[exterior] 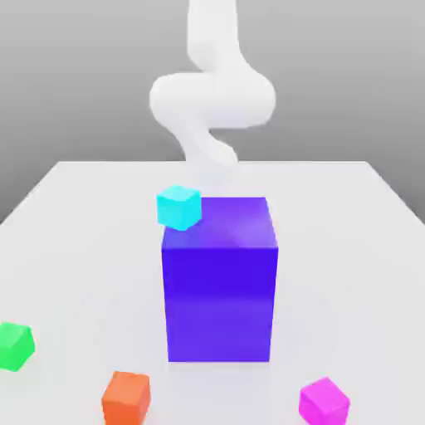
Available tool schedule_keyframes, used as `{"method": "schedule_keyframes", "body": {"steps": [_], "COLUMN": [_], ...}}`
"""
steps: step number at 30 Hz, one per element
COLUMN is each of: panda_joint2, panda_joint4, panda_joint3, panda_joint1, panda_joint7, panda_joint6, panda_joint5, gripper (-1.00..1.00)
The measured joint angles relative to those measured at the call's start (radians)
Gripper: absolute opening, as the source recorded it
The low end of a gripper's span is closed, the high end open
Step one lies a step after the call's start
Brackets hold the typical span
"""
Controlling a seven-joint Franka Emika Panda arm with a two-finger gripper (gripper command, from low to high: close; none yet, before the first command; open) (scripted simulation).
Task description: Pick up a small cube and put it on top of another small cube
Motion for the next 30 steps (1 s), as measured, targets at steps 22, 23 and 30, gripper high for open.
{"method": "schedule_keyframes", "body": {"steps": [22,23,30], "panda_joint2": [0.552,0.578,0.750], "panda_joint4": [-0.033,-0.034,-0.044], "panda_joint3": [-0.217,-0.218,-0.208], "panda_joint1": [0.381,0.390,0.441], "panda_joint7": [-0.973,-1.018,-1.316], "panda_joint6": [0.171,0.179,0.234], "panda_joint5": [0.183,0.193,0.238], "gripper": [0.00,0.00,0.00]}}
